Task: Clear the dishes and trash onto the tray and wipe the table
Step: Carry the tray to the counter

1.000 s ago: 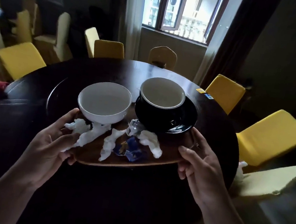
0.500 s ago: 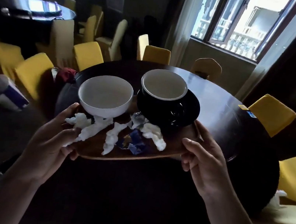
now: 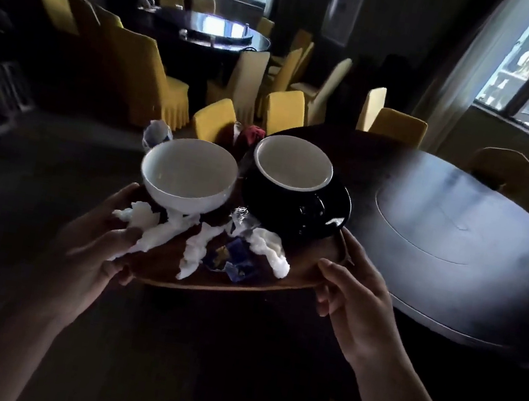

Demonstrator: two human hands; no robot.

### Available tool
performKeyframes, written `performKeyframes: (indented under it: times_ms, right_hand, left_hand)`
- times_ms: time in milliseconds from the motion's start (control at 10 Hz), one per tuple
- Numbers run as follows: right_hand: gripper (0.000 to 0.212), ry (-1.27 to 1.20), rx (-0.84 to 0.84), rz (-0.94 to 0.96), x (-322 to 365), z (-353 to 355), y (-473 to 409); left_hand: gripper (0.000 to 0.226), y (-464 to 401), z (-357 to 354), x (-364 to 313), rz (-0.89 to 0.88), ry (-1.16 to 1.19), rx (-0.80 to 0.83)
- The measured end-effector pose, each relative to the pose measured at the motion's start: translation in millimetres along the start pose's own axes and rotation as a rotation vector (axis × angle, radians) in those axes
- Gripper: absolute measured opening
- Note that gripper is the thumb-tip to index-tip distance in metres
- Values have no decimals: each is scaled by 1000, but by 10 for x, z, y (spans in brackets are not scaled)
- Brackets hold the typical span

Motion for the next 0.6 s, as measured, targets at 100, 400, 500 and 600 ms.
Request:
performKeyframes:
  times_ms: [100, 400, 500, 600]
  right_hand:
    - [67, 45, 98, -29, -110, -292, -174]
    - [64, 57, 500, -107, -394, -1629, -1159]
    - [63, 36, 619, -153, -495, -2007, -1398]
    - [61, 28, 746, -188, -556, -2514, -1544]
  left_hand:
    - [31, 83, 282, -116, 5, -15, -116]
    - [23, 178, 1277, -185, -60, -113, -533]
    - [58, 236, 1459, -276, -60, -165, -671]
    - [57, 356, 1611, -390, -131, -91, -727]
Point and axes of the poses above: each hand's wrist, its own y-axis away from the middle knuckle, its own z-axis out of the back of the hand, x = y × z, the point moved 4 cm from there along -y, towards the middle knuckle, and after that the axes turned 1 degree about -x, right-handed, at the moved point
